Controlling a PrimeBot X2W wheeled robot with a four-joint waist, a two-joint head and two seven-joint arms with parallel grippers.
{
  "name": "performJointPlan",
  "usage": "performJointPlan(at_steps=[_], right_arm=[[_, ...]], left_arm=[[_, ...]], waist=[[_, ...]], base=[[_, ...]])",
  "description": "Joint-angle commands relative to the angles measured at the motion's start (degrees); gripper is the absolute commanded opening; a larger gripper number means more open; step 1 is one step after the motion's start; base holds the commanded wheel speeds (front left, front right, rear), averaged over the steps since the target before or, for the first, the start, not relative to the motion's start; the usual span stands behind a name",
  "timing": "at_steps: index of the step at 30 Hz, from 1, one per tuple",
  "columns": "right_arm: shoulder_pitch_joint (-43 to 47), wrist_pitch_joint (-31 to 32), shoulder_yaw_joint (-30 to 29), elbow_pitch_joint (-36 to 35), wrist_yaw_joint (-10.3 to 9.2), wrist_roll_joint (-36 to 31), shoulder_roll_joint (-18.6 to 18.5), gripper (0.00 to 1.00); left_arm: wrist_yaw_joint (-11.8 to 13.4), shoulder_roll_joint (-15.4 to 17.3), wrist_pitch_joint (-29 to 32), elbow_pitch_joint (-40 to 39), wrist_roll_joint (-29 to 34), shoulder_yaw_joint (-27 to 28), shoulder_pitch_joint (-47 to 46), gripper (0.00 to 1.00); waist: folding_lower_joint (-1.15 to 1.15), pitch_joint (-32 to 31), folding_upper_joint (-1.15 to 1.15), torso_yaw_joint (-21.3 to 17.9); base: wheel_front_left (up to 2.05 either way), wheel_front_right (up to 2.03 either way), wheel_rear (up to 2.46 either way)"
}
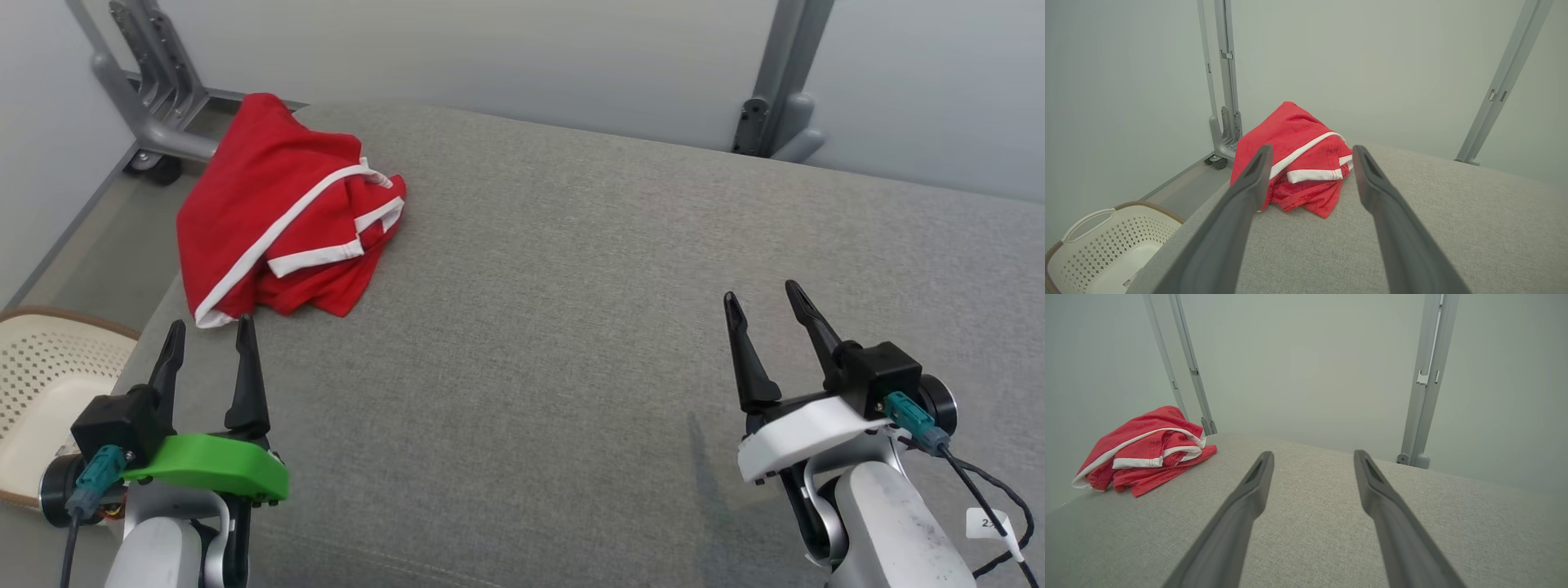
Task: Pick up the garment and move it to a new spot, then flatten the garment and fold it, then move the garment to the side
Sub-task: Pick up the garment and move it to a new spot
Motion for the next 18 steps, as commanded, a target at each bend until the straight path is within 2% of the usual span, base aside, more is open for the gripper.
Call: performJointPlan(at_steps=[1, 7, 18], right_arm=[[-0.78, -0.09, 0.04, -0.04, 0.0, 0.36, -0.17, 1.0], [-0.88, -0.03, -0.14, 0.29, 0.0, 0.31, -0.13, 1.0], [-1.18, 0.13, -0.07, 0.67, 0.0, 0.24, -0.32, 1.0]], left_arm=[[0.17, 0.35, -0.36, -0.05, -0.43, 0.17, 0.51, 1.0], [0.36, 0.06, -0.61, 0.19, -0.67, -0.11, 0.17, 1.0], [0.79, 0.19, -1.07, 0.41, -1.17, -0.39, -0.24, 1.0]], waist=[[0.0, 0.37, 0.0, 3.16], [0.0, 0.53, 0.0, 5.01], [0.0, 0.79, 0.0, 5.45]], base=[[0.0, 0.0, 0.0], [0.0, 0.0, 0.0], [0.0, 0.0, 0.0]])
